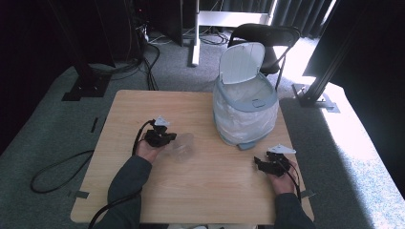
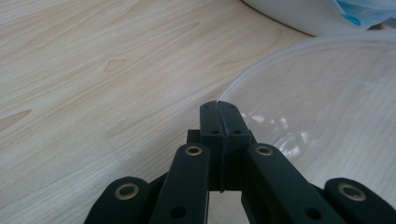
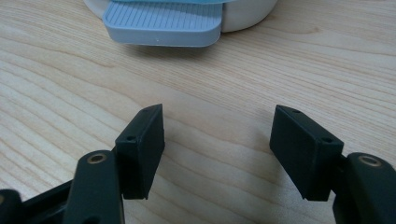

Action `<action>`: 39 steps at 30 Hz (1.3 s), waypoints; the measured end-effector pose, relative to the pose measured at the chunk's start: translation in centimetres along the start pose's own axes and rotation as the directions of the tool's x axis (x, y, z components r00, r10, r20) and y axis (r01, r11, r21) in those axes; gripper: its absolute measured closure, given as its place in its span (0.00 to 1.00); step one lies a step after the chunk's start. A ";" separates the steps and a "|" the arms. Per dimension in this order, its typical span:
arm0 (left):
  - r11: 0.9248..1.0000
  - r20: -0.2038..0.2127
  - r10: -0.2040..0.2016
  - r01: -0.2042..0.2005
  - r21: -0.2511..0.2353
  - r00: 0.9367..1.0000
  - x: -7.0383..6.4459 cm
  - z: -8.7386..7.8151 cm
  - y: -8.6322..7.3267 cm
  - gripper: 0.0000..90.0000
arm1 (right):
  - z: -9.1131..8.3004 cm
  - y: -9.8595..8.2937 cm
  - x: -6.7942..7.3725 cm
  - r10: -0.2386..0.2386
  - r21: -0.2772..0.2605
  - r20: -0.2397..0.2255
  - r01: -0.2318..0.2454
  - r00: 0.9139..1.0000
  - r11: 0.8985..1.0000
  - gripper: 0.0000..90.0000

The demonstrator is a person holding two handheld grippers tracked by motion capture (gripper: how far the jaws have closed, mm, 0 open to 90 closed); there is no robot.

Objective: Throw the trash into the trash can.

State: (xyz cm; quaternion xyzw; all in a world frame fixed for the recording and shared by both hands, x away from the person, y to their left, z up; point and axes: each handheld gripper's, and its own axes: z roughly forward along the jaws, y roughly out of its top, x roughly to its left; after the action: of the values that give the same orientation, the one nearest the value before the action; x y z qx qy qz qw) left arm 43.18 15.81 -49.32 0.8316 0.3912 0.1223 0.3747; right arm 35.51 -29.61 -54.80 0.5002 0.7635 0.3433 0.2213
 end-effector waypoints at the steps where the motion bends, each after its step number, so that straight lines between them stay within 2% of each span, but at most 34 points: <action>1: 1.000 0.000 0.000 0.000 0.000 1.000 0.0 0.0 0.0 1.00 | 0.0 0.0 0.0 0.000 0.000 0.000 0.000 1.000 1.000 0.38; 6: 1.000 0.001 0.022 -0.022 -0.005 1.000 -0.1 -0.5 0.3 1.00 | 0.0 0.0 0.0 0.000 0.000 0.000 0.000 1.000 1.000 0.38; 9: 1.000 0.001 0.017 -0.017 -0.015 1.000 0.0 -0.7 0.4 1.00 | 0.0 0.0 0.0 0.000 0.000 0.001 0.000 1.000 1.000 0.38; 12: 0.999 0.000 0.039 -0.039 0.022 0.999 -0.2 -0.4 0.4 0.99 | 0.0 0.0 0.0 0.000 0.000 0.001 0.000 1.000 1.000 0.38; 15: 0.999 -0.012 0.047 -0.047 0.028 0.999 -0.3 -0.3 0.2 0.99 | 0.0 0.0 0.0 0.000 0.000 0.001 0.000 1.000 1.000 0.38; 17: 1.000 -0.010 0.023 -0.023 -0.004 1.000 -0.2 -0.6 0.2 0.98 | 0.0 0.0 0.0 0.000 0.000 0.001 0.000 1.000 1.000 0.38; 20: 0.999 -0.009 0.024 -0.025 -0.028 1.000 -0.3 -1.1 0.5 0.98 | 0.0 0.0 0.0 0.000 0.000 0.001 0.000 1.000 1.000 0.38; 22: 0.997 0.001 0.060 -0.060 -0.051 0.998 -1.1 -2.1 0.9 0.98 | 0.0 0.0 0.0 0.000 0.000 0.001 0.000 1.000 1.000 0.38; 26: 0.994 0.025 0.085 -0.083 -0.075 0.996 -2.0 -2.8 1.1 0.98 | 0.0 0.0 0.0 0.000 0.000 0.001 0.000 1.000 1.000 0.38; 28: 0.989 0.052 0.136 -0.132 -0.061 0.989 -3.1 -2.9 1.0 0.99 | 0.0 0.0 0.0 0.000 0.000 0.001 0.000 1.000 1.000 0.38; 29: 0.989 0.052 0.136 -0.132 -0.061 0.989 -3.1 -2.9 1.0 1.00 | 0.0 0.0 0.0 0.000 0.000 0.001 0.000 1.000 1.000 0.38; 30: 0.986 0.066 0.163 -0.161 -0.035 0.984 -3.7 -2.7 0.8 1.00 | 0.0 0.0 0.0 0.000 0.000 0.001 0.000 1.000 1.000 0.38; 32: 0.986 0.066 0.163 -0.161 -0.035 0.984 -3.7 -2.7 0.8 1.00 | 0.0 0.0 0.0 0.001 0.000 0.001 -0.001 1.000 1.000 0.38; 33: 0.983 0.086 0.185 -0.184 -0.021 0.979 -4.1 -2.3 0.6 1.00 | 0.0 0.0 0.0 0.001 0.000 0.001 -0.001 1.000 1.000 0.38; 35: 0.981 0.067 0.191 -0.193 0.016 0.979 -4.0 -1.8 0.5 1.00 | 0.0 0.0 0.0 0.000 0.000 0.001 0.000 1.000 1.000 0.38; 39: 0.984 0.060 0.175 -0.176 0.012 0.983 -3.4 -1.6 0.4 1.00 | 0.0 0.0 0.0 0.000 0.000 0.000 0.000 1.000 1.000 0.38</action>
State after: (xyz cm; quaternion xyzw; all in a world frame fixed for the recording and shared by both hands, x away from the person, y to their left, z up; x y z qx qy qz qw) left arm 40.29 13.97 -47.61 0.8693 0.3063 0.1269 0.3665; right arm 35.49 -29.58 -54.81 0.5004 0.7634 0.3432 0.2215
